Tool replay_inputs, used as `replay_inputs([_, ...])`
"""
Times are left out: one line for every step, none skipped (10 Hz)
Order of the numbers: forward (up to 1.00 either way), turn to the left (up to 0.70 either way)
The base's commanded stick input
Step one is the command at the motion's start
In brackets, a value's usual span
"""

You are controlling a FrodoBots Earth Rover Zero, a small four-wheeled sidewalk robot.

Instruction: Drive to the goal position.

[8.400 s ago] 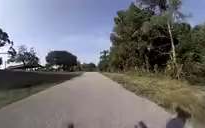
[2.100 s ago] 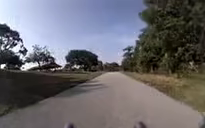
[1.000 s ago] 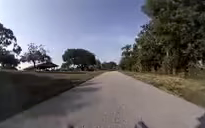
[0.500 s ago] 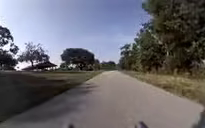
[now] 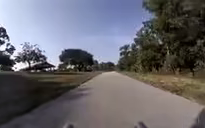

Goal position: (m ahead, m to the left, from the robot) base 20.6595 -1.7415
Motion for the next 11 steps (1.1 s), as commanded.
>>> replay_inputs([1.0,0.0])
replay_inputs([1.0,0.0])
replay_inputs([1.0,-0.01])
replay_inputs([1.0,-0.02])
replay_inputs([1.0,-0.02])
replay_inputs([1.0,-0.01])
replay_inputs([1.0,-0.01])
replay_inputs([1.0,0.0])
replay_inputs([1.0,0.0])
replay_inputs([1.0,0.0])
replay_inputs([1.0,0.0])
